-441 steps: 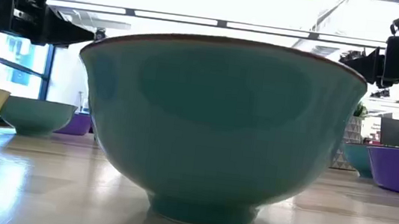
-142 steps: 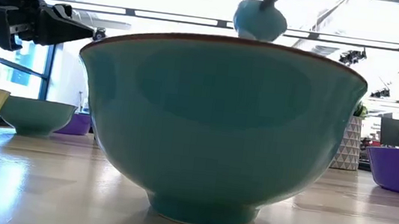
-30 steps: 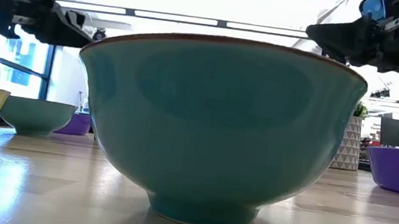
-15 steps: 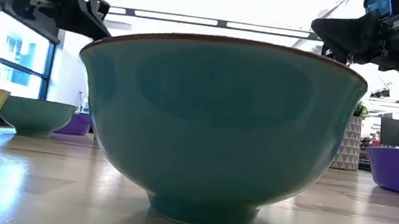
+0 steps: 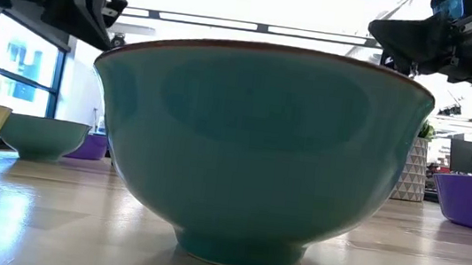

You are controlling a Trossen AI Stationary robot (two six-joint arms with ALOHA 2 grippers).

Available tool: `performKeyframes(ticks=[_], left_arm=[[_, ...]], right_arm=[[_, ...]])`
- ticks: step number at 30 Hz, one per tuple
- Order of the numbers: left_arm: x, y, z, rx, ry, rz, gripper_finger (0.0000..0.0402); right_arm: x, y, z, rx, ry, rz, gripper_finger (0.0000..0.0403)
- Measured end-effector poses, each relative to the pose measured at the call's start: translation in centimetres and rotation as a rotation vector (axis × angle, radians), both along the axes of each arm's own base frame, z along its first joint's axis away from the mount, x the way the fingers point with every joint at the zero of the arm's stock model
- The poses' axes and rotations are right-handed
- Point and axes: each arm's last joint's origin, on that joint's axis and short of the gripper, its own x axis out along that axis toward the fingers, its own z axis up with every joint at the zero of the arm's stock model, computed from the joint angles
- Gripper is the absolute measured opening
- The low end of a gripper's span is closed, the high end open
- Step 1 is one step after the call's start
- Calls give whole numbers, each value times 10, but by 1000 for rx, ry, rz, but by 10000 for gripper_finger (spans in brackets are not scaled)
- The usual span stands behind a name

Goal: Pick & Place Mini bowls
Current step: Stack the top blue patterned bowl on the blue bowl on the shelf

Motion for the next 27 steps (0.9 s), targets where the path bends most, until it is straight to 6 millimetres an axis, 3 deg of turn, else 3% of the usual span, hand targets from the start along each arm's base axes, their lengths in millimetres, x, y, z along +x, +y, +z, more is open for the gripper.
performKeyframes(ticks=[17, 27], left_arm=[[9, -10, -18, -25, 148, 33, 12], [9, -10, 7, -26, 132, 35, 48]], right_arm=[[0, 0, 0, 0, -3, 0, 0], [0, 0, 0, 0, -3, 0, 0]])
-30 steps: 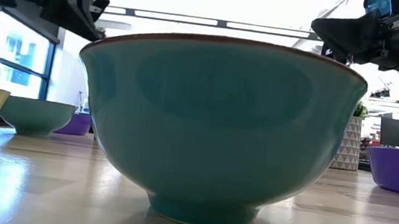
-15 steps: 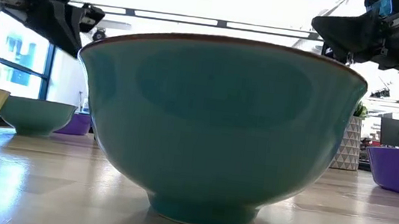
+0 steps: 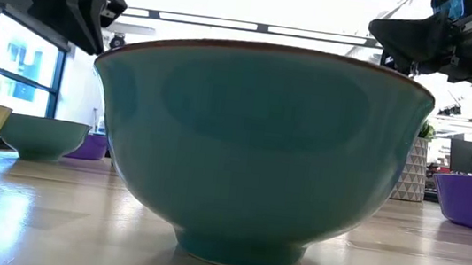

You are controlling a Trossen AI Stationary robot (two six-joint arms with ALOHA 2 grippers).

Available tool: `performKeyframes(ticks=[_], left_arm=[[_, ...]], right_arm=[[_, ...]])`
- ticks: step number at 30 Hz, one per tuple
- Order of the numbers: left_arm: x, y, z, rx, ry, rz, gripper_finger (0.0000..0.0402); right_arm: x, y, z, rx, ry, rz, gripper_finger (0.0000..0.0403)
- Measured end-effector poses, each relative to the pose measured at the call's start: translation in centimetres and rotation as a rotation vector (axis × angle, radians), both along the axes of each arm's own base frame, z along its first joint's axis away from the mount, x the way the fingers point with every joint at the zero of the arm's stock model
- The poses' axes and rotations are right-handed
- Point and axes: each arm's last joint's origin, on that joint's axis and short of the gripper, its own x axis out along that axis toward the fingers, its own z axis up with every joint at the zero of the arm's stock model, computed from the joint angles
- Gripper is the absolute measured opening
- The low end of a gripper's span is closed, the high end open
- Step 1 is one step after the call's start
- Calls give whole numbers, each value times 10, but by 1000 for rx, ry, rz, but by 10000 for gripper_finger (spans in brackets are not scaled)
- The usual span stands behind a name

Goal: Pick & Place Mini bowls
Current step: Stack the top blue patterned bowl on the blue bowl on the shelf

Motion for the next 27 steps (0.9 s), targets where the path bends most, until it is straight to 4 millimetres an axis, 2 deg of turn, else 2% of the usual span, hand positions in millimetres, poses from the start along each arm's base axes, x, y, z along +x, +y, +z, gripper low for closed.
performKeyframes(ticks=[6, 15, 18, 22, 27], left_arm=[[-1, 0, -2, 0, 41, 13, 49], [11, -2, -23, -47, 207, 73, 55], [14, -3, -31, -47, 273, 71, 80], [18, -5, -37, -92, 320, 72, 133], [21, -5, -28, -69, 427, 103, 191]], right_arm=[[0, 0, 0, 0, 0, 0, 0], [0, 0, 0, -7, 1, -3, 0], [0, 0, 0, -7, 2, -4, 0], [0, 0, -1, -7, 6, -5, 0], [0, 0, -1, -8, 6, -5, 0]])
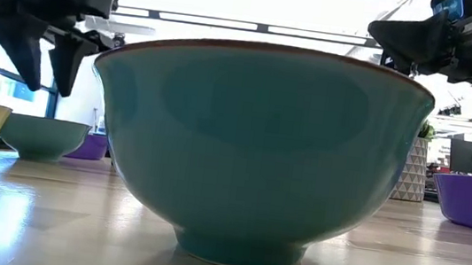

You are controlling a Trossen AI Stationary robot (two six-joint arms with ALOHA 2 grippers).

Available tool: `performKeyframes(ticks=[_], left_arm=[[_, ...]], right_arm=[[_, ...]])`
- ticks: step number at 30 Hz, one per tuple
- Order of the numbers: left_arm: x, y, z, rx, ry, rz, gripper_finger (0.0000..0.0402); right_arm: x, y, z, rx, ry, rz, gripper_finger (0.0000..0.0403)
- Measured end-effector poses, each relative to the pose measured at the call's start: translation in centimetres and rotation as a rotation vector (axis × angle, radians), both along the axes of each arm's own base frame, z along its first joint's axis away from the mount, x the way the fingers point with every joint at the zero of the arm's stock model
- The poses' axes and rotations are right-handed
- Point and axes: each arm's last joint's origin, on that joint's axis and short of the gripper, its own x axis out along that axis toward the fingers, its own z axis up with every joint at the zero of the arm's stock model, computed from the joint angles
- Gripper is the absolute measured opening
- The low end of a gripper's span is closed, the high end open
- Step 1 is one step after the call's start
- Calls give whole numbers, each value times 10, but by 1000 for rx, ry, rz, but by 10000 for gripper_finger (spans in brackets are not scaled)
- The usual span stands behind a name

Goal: Pick & Place Mini bowls
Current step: Stack the top blue patterned bowl on the blue bowl on the shelf

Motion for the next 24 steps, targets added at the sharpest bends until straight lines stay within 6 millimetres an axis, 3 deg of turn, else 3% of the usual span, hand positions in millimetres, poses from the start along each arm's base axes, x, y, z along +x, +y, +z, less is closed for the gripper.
performKeyframes(ticks=[4, 16, 24], left_arm=[[3, 2, 7, 74, 42, 41, 203], [16, 1, -12, 94, 126, 194, 205], [16, 2, -12, 141, 110, 267, 205]], right_arm=[[0, 0, 0, -1, 0, 0, 0], [0, 0, 0, -1, 0, 4, 0], [0, 0, 0, -2, 0, 5, 0]])
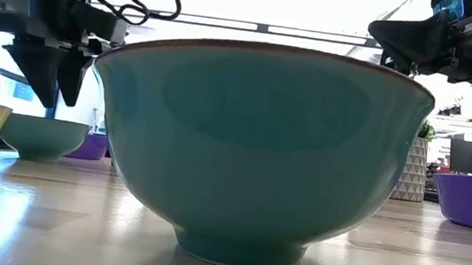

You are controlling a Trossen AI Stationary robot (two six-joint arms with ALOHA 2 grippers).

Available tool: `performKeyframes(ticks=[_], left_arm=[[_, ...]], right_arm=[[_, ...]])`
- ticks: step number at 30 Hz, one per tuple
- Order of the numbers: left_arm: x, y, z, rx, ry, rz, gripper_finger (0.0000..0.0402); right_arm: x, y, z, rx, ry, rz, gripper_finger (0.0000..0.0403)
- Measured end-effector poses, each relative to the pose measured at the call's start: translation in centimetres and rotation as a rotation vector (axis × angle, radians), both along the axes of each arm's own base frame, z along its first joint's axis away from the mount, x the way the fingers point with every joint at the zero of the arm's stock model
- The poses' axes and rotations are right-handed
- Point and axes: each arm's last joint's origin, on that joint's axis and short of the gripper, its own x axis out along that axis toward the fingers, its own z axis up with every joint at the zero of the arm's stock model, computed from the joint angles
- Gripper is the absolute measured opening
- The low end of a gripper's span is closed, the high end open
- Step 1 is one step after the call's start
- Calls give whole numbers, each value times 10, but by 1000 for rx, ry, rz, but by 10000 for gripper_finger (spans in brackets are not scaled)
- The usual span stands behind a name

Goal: Pick & Place Mini bowls
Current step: Stack the top blue patterned bowl on the blue bowl on the shelf

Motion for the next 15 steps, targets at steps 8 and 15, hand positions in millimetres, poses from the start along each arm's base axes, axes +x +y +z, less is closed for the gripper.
performKeyframes(ticks=[8, 15], left_arm=[[-1, -1, -11, -34, -15, 5, 205], [-5, 0, -19, -24, -6, 64, 200]], right_arm=[[0, 0, 0, -3, 0, 3, 0], [0, 0, 0, -7, -1, 2, 0]])
